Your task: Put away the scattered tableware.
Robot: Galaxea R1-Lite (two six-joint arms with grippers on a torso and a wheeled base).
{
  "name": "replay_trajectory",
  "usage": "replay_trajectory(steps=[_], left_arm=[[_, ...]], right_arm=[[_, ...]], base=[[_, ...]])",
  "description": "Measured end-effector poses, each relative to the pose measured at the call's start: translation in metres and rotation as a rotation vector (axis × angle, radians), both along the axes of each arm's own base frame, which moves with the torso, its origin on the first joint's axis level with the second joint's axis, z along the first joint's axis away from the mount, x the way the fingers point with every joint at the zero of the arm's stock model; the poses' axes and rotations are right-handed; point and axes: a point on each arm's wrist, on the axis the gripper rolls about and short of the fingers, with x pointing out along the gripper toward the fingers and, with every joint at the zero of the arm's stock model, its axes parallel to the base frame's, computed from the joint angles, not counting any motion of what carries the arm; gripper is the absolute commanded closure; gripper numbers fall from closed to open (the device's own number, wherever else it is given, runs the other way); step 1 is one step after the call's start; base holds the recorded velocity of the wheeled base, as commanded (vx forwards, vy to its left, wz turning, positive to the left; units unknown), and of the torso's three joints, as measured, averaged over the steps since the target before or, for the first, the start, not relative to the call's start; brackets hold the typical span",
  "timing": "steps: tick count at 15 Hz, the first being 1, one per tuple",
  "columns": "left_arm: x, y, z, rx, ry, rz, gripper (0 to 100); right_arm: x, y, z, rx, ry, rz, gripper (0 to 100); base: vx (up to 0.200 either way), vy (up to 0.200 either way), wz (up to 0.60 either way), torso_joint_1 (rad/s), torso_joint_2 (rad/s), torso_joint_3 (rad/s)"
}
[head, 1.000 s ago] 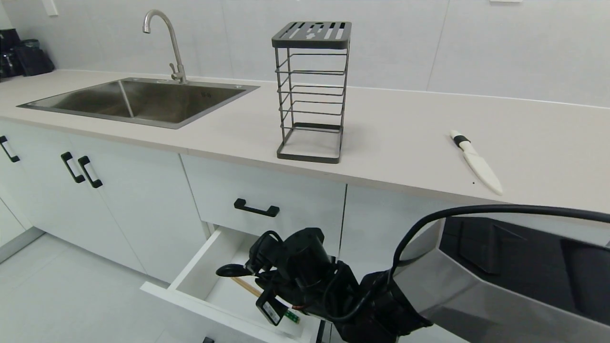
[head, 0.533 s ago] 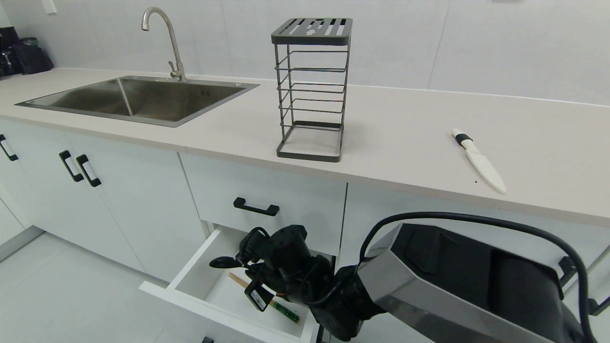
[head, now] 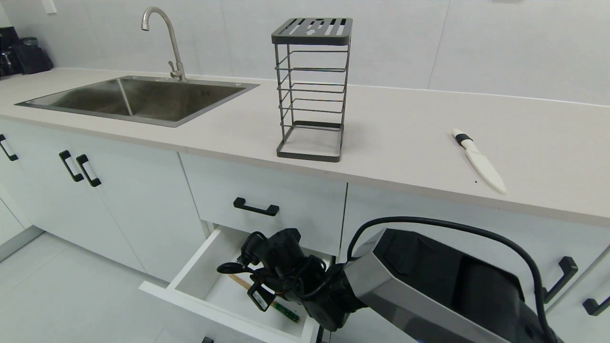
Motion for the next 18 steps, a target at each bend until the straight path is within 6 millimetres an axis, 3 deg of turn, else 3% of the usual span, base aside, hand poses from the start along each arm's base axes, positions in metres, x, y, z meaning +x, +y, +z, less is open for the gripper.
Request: replay_trajectory(steps=[13,18], left_arm=[[0.000,0.000,0.000,0.000,0.000,0.000,0],[0.000,0.000,0.000,0.000,0.000,0.000,0]], right_arm=[[0.014,0.002,-0.006,-0.054,0.001,0.060,100],[0.019,0.004,-0.004,-0.039,-0.015,0.054,100]], base=[[0.000,0.000,0.00,0.000,0.00,0.000],[0.000,0.000,0.00,-0.133,0.17,0.057]])
